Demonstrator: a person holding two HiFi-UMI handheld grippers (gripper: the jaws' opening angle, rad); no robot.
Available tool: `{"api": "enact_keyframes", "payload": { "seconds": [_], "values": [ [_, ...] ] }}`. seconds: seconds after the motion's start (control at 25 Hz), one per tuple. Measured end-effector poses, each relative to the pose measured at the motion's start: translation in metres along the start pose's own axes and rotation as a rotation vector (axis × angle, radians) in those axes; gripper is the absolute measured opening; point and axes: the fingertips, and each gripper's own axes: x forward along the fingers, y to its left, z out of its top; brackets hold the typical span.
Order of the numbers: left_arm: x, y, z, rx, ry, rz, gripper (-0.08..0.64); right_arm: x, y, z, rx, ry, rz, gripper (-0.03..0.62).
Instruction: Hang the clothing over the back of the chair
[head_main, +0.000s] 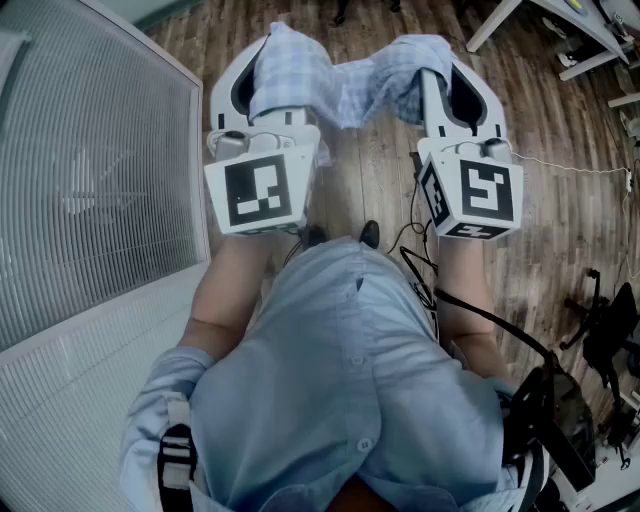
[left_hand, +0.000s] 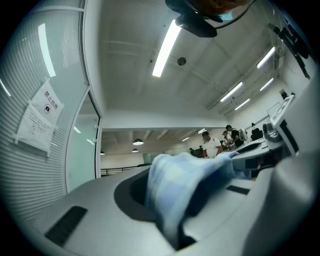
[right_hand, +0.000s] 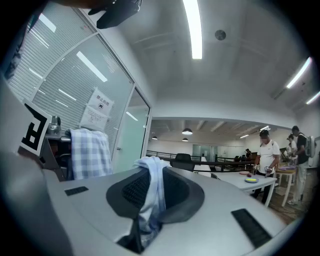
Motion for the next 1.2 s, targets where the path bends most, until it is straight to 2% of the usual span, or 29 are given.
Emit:
{"api": "enact_keyframes", "payload": {
  "seconds": [0.28,0.52,0.76,0.92,1.2],
  "values": [
    [0.002,-0.014,-0.001,-0.009,-0.031,0.008,0.028,-0.004,-0.009,-0.011,-0.005,-0.006,0.012,0.052],
    [0.018,-0.030,-0.004,-0.008,-0.012,0.021,0.028,0.003,-0.033,-0.016,0.035,-0.007,0.043,0.052],
    [0.026,-0.044,-0.006,0.001,0.002,0.059,0.028,0.010,-0.054,-0.025,0.031,0.001,0.087,0.052],
    [0.039,-0.037,-0.023,0.006,0.056,0.079,0.028,0.031,-0.056,-0.037,0.043,0.024,0.120,0.052],
    [0.086,-0.015,-0.049,-0.008,0.093,0.087,0.028,0.092,-0.055,-0.053,0.052,0.058,0.154,0.052]
  ]
}}
